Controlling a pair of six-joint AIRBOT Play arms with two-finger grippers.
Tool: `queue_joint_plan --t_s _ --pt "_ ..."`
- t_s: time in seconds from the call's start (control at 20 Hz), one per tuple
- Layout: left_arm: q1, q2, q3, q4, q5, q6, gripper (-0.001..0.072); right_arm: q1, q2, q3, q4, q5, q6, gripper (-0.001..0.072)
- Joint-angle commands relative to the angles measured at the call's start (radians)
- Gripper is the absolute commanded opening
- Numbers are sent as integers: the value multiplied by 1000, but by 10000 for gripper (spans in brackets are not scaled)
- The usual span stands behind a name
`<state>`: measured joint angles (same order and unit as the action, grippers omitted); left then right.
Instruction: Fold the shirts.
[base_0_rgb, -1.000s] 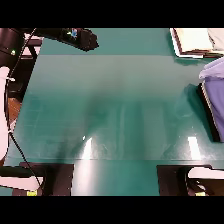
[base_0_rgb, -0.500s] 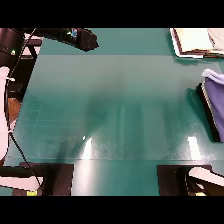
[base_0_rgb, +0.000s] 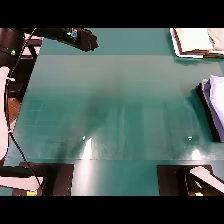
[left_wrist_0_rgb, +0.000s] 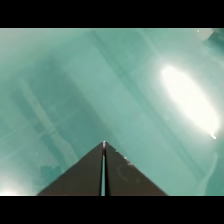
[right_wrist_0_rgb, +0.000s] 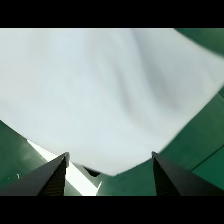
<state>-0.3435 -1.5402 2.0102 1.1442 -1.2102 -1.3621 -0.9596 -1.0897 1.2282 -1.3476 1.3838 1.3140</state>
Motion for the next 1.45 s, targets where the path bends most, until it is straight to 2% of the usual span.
queue_joint_plan --t_s 0.0,0.15,0.25,0.35,0.7,0.75,0.85,0.9,1.4 --pt "-1 0 0 0 -3 8 24 -39 19 -44 18 -8 10 605" --pt "-1 0 0 0 -2 8 24 38 19 53 188 -31 10 604" --pt "-1 0 0 0 -2 8 25 155 19 121 342 -32 10 603" --pt "0 0 0 0 -1 8 25 314 19 164 434 -46 10 603" --pt "0 0 0 3 6 9 25 895 -1 186 429 -208 9 595" --pt "0 0 0 2 7 9 25 944 -11 186 429 -216 9 503" --pt "0 0 0 1 7 9 24 1020 -33 186 430 -209 9 193" --pt "0 0 0 1 7 8 25 1045 -41 186 430 -201 9 11" --pt "0 0 0 1 7 8 25 1058 -53 186 431 -188 9 16"
